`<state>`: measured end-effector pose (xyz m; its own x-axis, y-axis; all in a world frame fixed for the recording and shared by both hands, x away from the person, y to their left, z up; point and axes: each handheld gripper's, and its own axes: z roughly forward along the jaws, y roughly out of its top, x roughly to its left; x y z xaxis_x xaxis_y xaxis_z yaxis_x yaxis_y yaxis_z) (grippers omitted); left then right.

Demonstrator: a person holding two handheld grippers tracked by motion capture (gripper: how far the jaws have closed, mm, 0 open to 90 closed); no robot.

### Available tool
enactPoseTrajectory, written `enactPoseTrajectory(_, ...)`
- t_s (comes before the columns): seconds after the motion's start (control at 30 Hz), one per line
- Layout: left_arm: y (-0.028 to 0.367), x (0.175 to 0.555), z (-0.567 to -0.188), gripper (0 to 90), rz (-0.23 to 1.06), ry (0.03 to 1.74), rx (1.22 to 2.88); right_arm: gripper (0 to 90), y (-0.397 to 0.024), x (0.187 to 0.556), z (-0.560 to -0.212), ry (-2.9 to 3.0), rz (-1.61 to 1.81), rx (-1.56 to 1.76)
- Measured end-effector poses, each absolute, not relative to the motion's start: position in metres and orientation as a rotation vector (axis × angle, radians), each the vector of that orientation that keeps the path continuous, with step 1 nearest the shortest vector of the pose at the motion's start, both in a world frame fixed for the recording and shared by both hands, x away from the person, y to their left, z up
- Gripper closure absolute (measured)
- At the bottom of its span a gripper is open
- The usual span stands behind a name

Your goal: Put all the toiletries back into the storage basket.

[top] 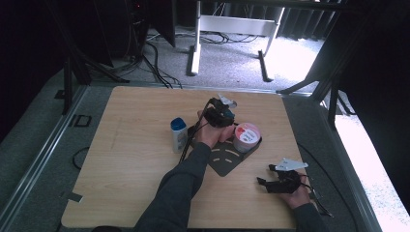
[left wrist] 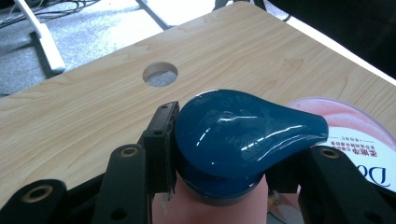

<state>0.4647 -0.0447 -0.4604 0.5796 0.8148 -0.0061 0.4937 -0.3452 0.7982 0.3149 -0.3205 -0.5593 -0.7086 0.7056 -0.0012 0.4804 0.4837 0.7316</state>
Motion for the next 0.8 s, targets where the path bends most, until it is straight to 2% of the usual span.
enactPoseTrajectory(0.8, -0.0549, 0.4634, -0.4613, 52.7, 0.541, 1.08, 1.985, 22.9, -0.3205, 0.3149, -0.5593, 2.432, 1.057, 1.003)
